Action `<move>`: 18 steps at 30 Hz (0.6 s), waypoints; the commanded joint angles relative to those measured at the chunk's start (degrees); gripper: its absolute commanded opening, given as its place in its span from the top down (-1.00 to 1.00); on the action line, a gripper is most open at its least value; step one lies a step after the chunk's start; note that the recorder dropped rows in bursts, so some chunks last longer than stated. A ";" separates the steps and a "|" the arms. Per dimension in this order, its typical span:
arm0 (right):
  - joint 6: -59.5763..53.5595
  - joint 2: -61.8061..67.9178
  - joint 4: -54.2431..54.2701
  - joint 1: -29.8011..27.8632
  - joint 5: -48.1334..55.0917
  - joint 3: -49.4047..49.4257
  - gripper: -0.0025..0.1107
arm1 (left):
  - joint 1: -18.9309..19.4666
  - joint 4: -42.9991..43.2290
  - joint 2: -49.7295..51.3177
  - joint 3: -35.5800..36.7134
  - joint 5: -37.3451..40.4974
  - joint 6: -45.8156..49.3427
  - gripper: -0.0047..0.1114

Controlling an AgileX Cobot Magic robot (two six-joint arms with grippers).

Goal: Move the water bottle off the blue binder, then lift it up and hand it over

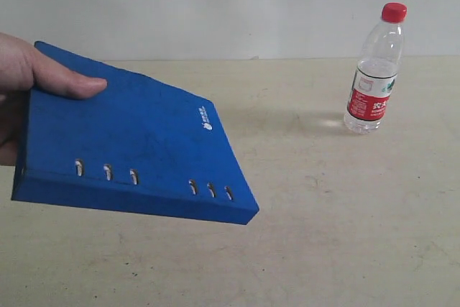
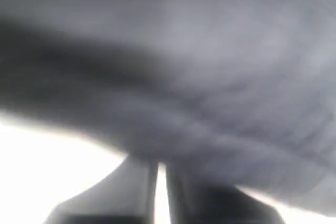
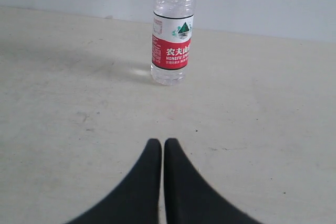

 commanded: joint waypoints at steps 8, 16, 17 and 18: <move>-0.05 -0.22 0.00 0.03 -0.67 0.28 0.96 | -0.04 21.93 -4.77 5.42 17.08 -23.78 0.84; -0.05 -0.22 0.00 0.03 -0.67 0.28 0.96 | 10.52 11.83 -7.97 9.48 25.89 -21.84 0.84; -0.05 -0.22 0.00 0.03 -0.67 0.28 0.96 | 12.76 9.50 -7.97 9.38 26.13 -18.81 0.84; -0.05 -0.22 0.00 0.03 -0.67 0.28 0.96 | 14.78 6.85 -7.97 9.38 26.25 -14.84 0.84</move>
